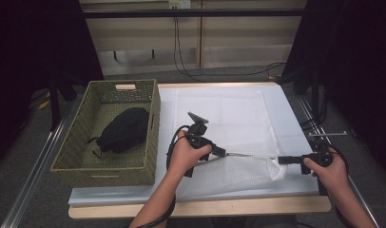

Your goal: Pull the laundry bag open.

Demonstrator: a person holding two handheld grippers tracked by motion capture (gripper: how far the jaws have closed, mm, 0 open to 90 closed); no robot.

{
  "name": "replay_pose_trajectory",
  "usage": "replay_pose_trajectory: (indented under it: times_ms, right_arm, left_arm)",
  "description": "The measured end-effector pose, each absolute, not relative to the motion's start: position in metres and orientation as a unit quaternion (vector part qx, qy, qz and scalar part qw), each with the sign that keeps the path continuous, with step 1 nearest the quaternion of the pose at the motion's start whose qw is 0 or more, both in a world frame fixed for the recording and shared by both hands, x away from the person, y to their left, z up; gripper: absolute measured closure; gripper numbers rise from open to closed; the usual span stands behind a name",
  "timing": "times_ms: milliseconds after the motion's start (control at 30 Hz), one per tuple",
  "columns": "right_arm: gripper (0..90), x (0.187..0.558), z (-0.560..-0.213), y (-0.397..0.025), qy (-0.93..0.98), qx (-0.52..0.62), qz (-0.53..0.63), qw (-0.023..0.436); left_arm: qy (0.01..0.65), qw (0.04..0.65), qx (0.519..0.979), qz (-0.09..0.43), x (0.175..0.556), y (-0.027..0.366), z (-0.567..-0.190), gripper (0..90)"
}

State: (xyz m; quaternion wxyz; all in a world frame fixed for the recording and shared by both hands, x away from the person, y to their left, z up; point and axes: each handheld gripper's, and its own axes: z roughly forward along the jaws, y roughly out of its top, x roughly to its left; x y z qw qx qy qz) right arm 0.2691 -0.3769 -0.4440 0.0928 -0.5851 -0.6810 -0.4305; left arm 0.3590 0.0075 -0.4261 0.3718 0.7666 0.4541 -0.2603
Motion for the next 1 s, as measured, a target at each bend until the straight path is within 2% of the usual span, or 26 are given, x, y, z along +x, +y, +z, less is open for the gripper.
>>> replay_pose_trajectory:
  times_ms: [33, 433, 1000]
  right_arm:
    - [88.8, 0.269, -0.445, -0.378, -0.678, -0.585, -0.434, 0.099]
    - [88.7, 0.269, -0.444, -0.377, -0.682, -0.585, -0.429, 0.091]
    - [88.7, 0.269, -0.444, -0.380, -0.676, -0.586, -0.436, 0.098]
  left_arm:
    - [0.454, 0.376, 0.760, -0.272, 0.359, 0.009, -0.426, 86.8]
    - [0.459, 0.371, 0.766, -0.256, 0.360, 0.012, -0.424, 86.7]
    - [0.462, 0.376, 0.759, -0.263, 0.361, 0.020, -0.421, 86.8]
